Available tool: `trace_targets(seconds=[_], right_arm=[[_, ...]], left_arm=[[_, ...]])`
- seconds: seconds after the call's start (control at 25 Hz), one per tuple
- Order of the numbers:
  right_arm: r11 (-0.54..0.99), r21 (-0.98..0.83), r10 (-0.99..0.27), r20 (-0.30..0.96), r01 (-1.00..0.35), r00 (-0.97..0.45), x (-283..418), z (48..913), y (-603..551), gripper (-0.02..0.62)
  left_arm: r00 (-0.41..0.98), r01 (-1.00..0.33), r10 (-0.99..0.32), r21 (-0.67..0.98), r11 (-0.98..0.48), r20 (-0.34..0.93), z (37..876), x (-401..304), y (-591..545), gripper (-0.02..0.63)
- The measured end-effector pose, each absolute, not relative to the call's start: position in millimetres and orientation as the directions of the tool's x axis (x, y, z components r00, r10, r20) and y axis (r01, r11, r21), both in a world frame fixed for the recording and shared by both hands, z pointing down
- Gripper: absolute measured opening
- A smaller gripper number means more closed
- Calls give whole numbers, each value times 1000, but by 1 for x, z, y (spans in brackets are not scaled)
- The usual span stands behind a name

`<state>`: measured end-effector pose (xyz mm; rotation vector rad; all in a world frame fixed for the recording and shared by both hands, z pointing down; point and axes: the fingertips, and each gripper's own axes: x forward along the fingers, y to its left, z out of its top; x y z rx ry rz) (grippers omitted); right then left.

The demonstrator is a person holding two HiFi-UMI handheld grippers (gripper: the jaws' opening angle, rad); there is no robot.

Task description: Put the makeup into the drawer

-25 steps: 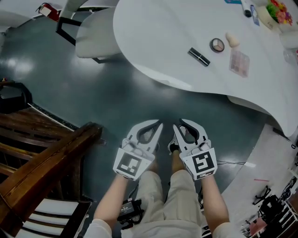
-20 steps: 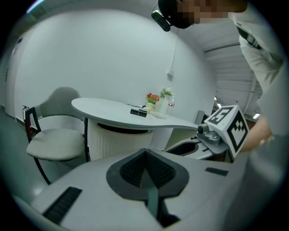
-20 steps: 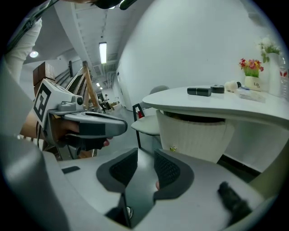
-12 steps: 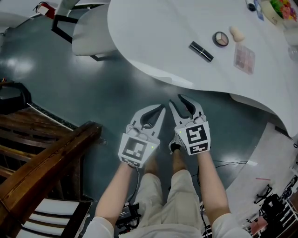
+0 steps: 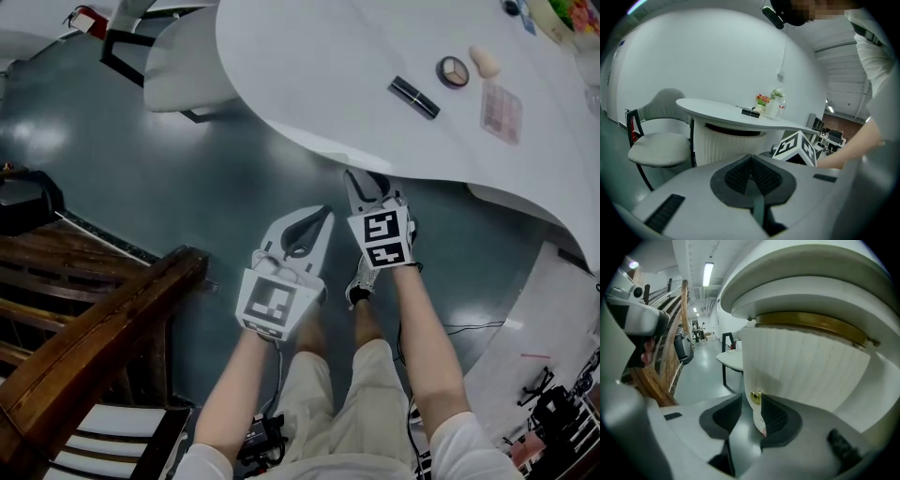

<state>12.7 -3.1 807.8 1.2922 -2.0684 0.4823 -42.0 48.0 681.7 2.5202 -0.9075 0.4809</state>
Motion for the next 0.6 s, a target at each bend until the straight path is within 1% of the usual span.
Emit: trace_targets(seconds=[0.08, 0.16, 0.2, 0.24, 0.44, 0.6], right_arm=[[459, 48, -654, 694, -887, -301, 11, 812, -7, 129], [459, 67, -653, 702, -886, -285, 12, 815, -11, 112], [455, 73, -652, 706, -887, -277, 13, 816, -12, 83], [452, 74, -651, 709, -889, -272, 14, 816, -13, 72], [470, 94, -647, 713, -878, -270, 14, 816, -11, 61], [482, 69, -630, 720, -873, -291, 10, 815, -3, 58]], left_arm=[[725, -664, -519, 263, -700, 452, 682, -45, 48, 8], [722, -668, -521, 263, -696, 455, 682, -48, 48, 8], [721, -670, -522, 263, -695, 456, 681, -49, 49, 8], [720, -671, -523, 263, -693, 457, 680, -51, 49, 8], [715, -676, -525, 264, -688, 463, 680, -57, 53, 8], [709, -683, -527, 272, -678, 468, 680, -61, 55, 8]])
